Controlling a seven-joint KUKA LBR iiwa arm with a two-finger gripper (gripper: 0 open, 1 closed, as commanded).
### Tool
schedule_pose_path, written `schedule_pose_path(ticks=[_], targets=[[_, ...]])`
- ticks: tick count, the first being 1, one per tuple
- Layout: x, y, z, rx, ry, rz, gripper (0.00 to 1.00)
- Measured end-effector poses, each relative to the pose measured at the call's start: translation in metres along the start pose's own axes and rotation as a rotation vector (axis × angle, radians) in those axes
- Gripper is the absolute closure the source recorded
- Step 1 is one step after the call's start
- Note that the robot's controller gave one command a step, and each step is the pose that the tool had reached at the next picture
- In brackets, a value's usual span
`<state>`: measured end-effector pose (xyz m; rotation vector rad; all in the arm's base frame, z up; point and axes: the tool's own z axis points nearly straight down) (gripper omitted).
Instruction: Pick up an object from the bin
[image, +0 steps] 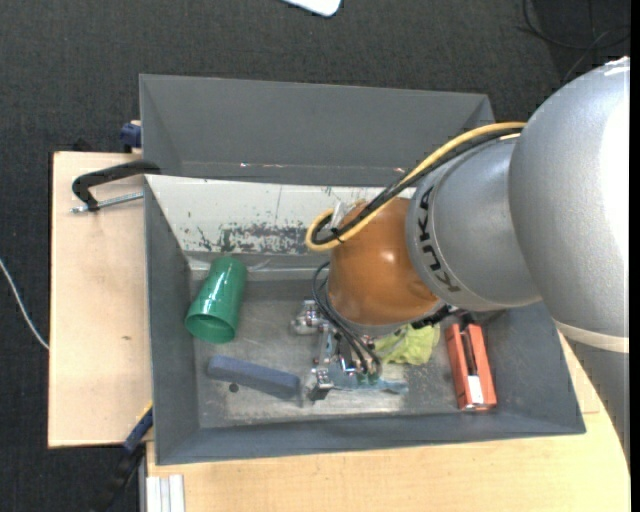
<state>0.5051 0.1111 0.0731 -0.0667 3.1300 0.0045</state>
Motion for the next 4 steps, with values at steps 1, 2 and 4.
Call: schedule_pose_path(ticks=[1, 2, 4], targets=[[0.003, 0.003, 0.000, 0.000, 0.000, 0.031, 0.00], [0.001, 0.018, 0.000, -0.001, 0.005, 0.241, 1.00], [0.002, 0.017, 0.001, 0.001, 0.008, 0.241, 0.00]])
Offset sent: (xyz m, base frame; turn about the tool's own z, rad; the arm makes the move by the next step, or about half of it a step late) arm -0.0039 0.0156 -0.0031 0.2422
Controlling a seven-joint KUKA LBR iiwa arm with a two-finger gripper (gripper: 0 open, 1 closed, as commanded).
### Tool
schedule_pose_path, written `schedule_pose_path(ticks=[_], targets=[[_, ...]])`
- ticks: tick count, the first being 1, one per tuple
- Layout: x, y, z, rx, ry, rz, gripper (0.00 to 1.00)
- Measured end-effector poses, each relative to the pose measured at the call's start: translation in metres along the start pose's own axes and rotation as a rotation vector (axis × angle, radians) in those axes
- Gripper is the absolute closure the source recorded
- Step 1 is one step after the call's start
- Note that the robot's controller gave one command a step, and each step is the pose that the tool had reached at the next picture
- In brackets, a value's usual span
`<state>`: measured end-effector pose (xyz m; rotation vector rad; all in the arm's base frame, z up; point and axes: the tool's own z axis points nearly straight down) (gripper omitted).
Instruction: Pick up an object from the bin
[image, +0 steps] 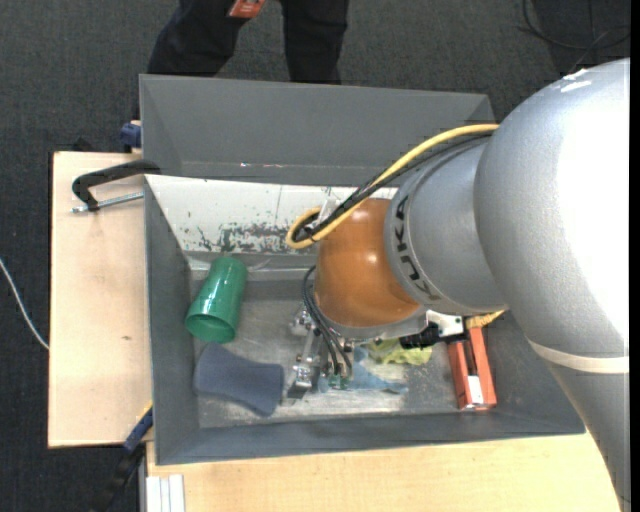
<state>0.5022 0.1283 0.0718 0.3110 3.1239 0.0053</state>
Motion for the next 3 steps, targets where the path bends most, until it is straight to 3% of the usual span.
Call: schedule_pose_path(ticks=[1, 2, 3], targets=[[-0.009, -0.001, -0.013, 0.004, 0.006, -0.099, 0.00], [-0.011, 0.015, -0.021, 0.001, -0.005, -0.255, 0.00], [0.000, 0.025, -0.010, 0.003, 0.003, -0.012, 0.00]])
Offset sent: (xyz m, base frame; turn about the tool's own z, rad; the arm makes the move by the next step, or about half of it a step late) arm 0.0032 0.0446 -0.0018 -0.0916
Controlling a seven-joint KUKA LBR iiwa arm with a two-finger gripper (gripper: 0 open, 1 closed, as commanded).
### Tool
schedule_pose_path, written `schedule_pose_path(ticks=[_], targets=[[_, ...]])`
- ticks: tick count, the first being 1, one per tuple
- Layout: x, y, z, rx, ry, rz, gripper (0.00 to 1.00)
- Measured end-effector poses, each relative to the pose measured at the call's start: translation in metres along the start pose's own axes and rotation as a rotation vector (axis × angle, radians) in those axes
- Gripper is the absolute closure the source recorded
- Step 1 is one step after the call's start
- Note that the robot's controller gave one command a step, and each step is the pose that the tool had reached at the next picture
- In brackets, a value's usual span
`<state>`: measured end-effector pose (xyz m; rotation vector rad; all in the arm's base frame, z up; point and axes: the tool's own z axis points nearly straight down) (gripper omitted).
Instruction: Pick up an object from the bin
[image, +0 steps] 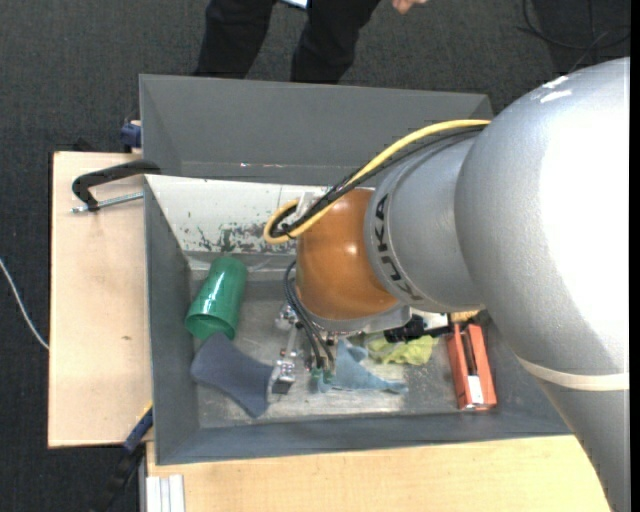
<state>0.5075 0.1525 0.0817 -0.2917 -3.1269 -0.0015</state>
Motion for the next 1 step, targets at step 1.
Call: schedule_pose_path(ticks=[1], targets=[[-0.0017, 0.0327, 0.0077, 0.002, -0.004, -0.230, 1.00]])
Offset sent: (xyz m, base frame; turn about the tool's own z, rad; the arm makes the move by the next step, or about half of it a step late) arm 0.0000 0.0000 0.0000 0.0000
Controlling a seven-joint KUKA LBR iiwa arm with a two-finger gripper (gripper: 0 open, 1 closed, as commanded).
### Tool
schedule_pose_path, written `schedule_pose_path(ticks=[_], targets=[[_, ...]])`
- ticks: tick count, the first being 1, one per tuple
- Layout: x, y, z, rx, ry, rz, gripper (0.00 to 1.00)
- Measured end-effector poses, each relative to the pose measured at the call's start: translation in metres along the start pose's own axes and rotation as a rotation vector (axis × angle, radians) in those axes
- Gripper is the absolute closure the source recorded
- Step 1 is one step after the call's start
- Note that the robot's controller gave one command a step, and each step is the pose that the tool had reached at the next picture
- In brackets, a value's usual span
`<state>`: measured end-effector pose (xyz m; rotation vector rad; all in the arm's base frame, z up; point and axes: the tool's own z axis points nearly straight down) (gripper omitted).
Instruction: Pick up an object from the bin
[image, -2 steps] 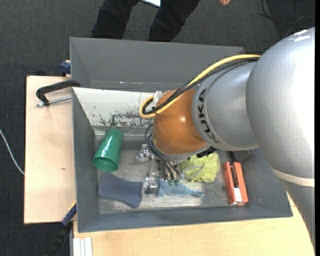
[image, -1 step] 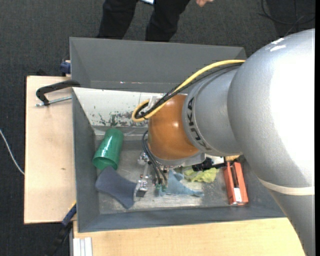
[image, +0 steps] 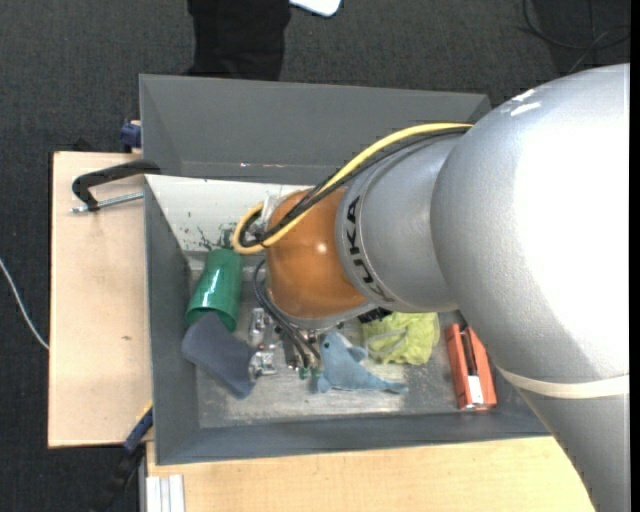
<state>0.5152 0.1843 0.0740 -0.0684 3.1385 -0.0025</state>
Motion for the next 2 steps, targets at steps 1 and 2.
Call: schedule_pose_path(ticks=[1, 2], targets=[[0.000, 0.000, 0.000, 0.000, 0.000, 0.000, 1.00], [0.002, -0.035, -0.166, -0.004, -0.005, 0.034, 1.00]])
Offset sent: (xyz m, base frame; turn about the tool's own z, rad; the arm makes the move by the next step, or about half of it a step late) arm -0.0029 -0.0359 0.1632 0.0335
